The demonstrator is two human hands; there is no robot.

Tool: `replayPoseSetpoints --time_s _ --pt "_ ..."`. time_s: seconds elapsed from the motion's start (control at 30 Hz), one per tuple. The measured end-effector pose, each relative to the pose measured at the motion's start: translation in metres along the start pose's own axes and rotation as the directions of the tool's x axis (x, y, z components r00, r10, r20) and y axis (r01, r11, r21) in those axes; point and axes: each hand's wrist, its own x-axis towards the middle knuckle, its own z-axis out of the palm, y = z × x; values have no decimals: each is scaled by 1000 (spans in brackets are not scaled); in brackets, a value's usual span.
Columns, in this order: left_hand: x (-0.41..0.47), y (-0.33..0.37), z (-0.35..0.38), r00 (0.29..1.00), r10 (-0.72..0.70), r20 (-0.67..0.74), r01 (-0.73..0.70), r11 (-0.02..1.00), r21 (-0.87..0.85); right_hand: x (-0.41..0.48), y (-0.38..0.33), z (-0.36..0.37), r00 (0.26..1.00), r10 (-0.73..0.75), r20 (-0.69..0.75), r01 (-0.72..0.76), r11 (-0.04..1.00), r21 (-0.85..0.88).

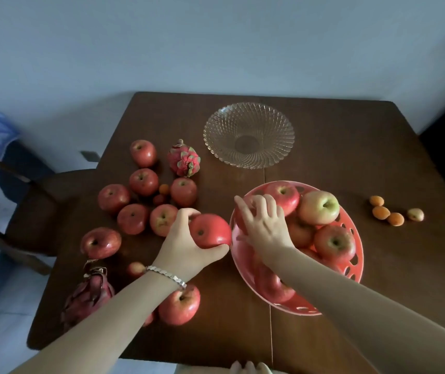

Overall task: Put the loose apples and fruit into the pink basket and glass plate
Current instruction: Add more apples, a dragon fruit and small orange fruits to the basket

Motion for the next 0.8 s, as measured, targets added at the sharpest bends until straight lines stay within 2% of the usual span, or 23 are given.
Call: replayPoseSetpoints --time_s 0.2,0.33,0.4,0.43,0.47,0.57,0.6,0.63,0.7,0.77,0.8 --pt "-2 8 14 999 -29 -35 28 999 -32 -9 2 0 999 -45 16 45 998 41" --pt "-1 11 18 998 -63 -22 62 997 -46 -5 4 -10 978 -28 206 1 991 132" --pt "0 12 21 993 -113 16 115 988 -105 -2 10 -21 964 6 265 -77 964 256" --pt "1 12 24 988 -147 45 153 972 -177 -1 13 -28 940 30 339 -155 924 350" --pt "2 12 27 981 -180 76 194 943 -270 -1 17 -39 921 48 388 -232 866 443" --pt "3 14 37 961 -228 156 275 846 -456 -7 27 -68 919 244 309 -392 622 677" --pt "3 13 41 962 -220 159 270 840 -470 -11 30 -77 877 325 354 -477 506 719" --pt "3 12 43 969 -195 151 244 854 -460 -13 31 -82 810 355 466 -579 359 732" --pt "0 12 47 985 -96 140 142 921 -362 -18 31 -86 655 224 722 -750 76 657" --pt "-4 15 50 985 13 173 35 962 -271 -21 29 -88 538 23 843 -839 -81 538" --pt "-5 16 52 981 51 188 -4 969 -246 -22 29 -88 520 -40 853 -849 -132 511"
